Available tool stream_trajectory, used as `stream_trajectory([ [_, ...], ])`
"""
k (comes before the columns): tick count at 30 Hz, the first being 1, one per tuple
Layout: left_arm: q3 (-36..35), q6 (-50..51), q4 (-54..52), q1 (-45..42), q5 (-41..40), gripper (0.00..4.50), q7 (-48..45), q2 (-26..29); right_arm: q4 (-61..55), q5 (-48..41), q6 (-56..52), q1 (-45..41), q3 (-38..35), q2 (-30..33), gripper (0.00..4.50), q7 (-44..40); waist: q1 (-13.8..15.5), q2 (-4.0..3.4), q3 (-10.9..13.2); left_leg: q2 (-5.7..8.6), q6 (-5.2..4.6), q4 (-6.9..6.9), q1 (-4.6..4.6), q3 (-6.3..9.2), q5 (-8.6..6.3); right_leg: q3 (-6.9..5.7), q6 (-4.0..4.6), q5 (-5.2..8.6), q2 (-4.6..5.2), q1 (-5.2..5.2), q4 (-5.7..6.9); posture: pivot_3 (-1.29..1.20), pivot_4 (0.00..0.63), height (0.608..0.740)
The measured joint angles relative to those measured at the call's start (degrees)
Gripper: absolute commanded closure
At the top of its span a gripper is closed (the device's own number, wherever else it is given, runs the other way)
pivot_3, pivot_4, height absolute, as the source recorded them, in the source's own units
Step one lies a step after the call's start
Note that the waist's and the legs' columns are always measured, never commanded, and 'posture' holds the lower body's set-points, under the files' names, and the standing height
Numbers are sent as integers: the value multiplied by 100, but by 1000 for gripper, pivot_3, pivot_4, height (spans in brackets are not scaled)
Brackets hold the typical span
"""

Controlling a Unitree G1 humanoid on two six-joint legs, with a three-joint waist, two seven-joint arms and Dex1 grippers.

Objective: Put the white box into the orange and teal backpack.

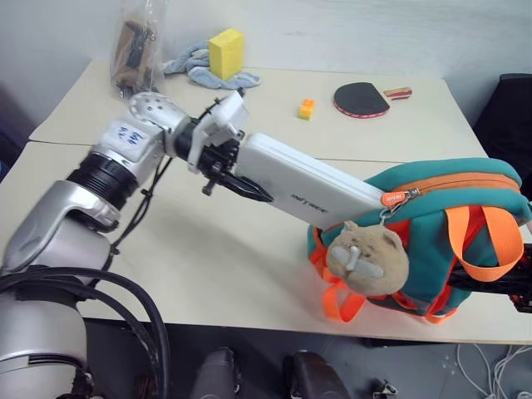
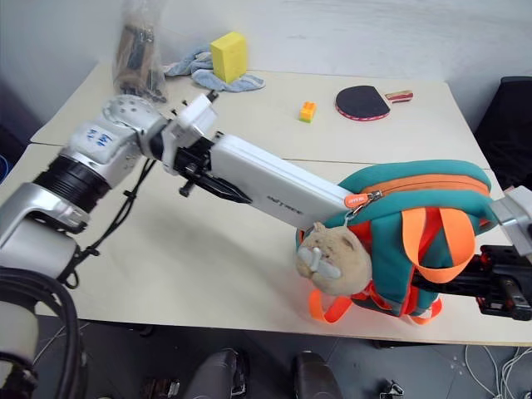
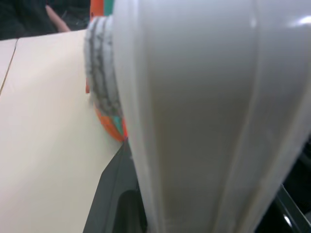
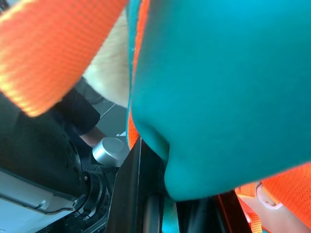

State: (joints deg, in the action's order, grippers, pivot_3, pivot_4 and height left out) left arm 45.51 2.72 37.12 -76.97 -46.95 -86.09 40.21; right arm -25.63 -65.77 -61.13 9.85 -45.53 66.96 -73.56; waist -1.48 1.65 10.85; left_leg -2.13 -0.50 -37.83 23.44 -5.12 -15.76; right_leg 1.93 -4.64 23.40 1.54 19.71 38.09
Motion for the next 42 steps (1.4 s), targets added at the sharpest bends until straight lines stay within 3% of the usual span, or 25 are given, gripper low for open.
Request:
stream_trajectory([
  [8, -636, -455, -10, 177, 926, 3080, 0, -498, -98, -90, 119, -637, 637, -140, 4496, 420, -10, -1, 0, 0, 1, -5, -6, 0, 0, 10, 0, 0, -4, 3, 17, 0, 150, 740],
  [11, -1105, -511, -29, 362, 1443, 3080, 44, -940, -98, -128, 142, -883, 852, -225, 4496, 592, -2, -1, 0, 0, 0, -11, -5, 0, 0, 9, 0, 0, -1, 2, 19, 0, 150, 740],
  [22, -1785, 1527, -1325, 1466, 2463, 3080, 1524, -2196, -157, -455, 172, -1173, 1118, -612, 4496, 1331, 5, -1, -1, 0, 0, -17, -15, 4, 0, 7, 0, 0, -2, -9, 35, 0, 150, 740],
  [26, -1863, 2034, -1459, 1481, 2600, 1813, 1632, -2640, -464, -582, 249, -1035, 1128, -767, 4500, 1448, 24, -4, -2, 1, 0, -16, -14, 4, 0, 7, 0, 0, -3, -11, 31, 0, 150, 740],
  [32, -2240, 2514, -1973, 1665, 2481, 117, 1082, -2056, -654, -612, 383, -764, 1166, -988, 4500, 1561, -64, -14, -8, -2, 16, 4, -31, 6, 7, 24, 0, 0, -18, -4, 41, 0, 150, 740],
  [38, -2866, 2636, -2060, 1700, 2331, 52, 192, -905, -693, -585, 603, -570, 1206, -1164, 4500, 1676, -18, -15, -8, -2, 18, 2, -30, 9, 7, 21, 0, 0, -13, -7, 35, 0, 150, 740],
  [42, -3285, 3157, -2063, 1646, 1662, 52, 1, -219, -722, -572, 711, -538, 1301, -1165, 4500, 1704, -13, -14, -8, -2, 15, -1, -28, 15, 6, 16, 0, 0, -8, -10, 35, 0, 150, 740],
])
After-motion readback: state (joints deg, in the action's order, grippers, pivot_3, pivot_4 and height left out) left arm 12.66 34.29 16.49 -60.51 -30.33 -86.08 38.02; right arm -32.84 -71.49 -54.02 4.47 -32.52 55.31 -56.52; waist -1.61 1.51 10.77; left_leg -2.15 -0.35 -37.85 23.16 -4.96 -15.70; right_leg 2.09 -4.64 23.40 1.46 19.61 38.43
